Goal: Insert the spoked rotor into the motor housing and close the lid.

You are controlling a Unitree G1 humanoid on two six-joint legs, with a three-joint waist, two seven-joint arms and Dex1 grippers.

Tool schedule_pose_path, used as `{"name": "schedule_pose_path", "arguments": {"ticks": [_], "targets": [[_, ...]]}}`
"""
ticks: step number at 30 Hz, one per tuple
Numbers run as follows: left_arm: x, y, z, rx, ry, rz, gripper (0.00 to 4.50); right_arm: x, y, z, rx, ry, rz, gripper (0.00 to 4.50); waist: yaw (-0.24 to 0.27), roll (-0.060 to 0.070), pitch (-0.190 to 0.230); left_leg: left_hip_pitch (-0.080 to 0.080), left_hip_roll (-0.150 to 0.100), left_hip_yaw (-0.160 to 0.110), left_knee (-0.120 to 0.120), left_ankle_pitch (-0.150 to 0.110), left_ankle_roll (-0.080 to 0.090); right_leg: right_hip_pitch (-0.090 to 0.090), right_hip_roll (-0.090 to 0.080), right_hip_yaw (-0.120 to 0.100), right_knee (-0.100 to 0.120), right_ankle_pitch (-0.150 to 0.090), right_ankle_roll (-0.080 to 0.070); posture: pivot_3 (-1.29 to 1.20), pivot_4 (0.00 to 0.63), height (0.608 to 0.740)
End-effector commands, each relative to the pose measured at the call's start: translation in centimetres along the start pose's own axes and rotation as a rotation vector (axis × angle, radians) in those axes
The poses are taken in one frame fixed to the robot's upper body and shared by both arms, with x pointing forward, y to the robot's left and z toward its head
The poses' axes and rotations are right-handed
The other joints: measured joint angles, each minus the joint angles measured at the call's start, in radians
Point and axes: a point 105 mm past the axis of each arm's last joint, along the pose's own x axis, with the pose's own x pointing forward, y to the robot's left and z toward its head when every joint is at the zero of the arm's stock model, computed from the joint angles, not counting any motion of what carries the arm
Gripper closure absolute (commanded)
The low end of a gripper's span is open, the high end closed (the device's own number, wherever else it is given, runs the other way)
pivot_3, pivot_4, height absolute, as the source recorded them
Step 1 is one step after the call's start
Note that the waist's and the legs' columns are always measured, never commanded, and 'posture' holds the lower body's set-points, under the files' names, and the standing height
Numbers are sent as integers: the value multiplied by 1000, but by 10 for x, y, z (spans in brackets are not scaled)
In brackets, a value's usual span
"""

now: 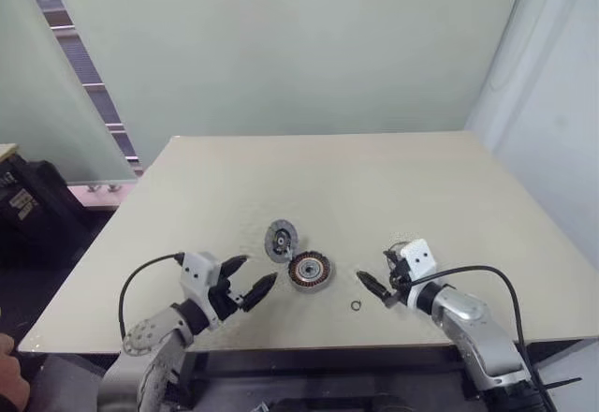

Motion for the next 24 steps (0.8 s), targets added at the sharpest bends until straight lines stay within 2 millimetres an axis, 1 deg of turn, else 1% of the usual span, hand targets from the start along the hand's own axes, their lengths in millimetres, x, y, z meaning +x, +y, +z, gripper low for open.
{"name": "schedule_pose_path", "arguments": {"ticks": [1, 3, 7, 14, 18, 24], "targets": [[5, -2, 10, 29, -34, -21, 0, 0, -10, 16, -33, -54, -25, 7, 0, 0, 0, 0, 0, 0, 0, 0, 0, 0, 0, 0, 0, 0, 0, 0, 0, 740], [6, -2, 9, 30, -35, -20, 0, 1, -8, 16, -34, -52, -18, 7, 0, 0, 0, 0, 0, 0, 0, 0, 2, -1, 2, 1, 0, 0, 0, 0, 0, 740], [5, 0, 11, 28, -50, -2, 0, 3, -2, 18, -24, -60, 12, 7, 0, 0, 0, 0, 0, -1, -1, -2, 1, -2, 6, 1, 0, 0, 0, 0, 0, 740], [3, 1, 13, 31, -51, 1, 0, 3, 4, 23, -25, -44, 64, 7, 0, 0, 0, 0, 1, 0, 0, -2, 1, -1, 7, 1, 0, 0, 0, 0, 0, 740], [6, 0, 15, 34, -55, -15, 0, -1, 3, 21, -19, -16, 60, 7, 1, 0, 0, 0, 1, 0, 0, -2, 1, -1, 7, 1, 0, 0, 0, 0, 0, 740], [11, 0, 18, 43, -62, -35, 0, -4, -7, 21, 15, -24, 10, 7, 1, 0, 0, 0, 1, 0, 0, -2, 1, -1, 7, 1, 0, 0, 0, 0, 0, 740]]}}
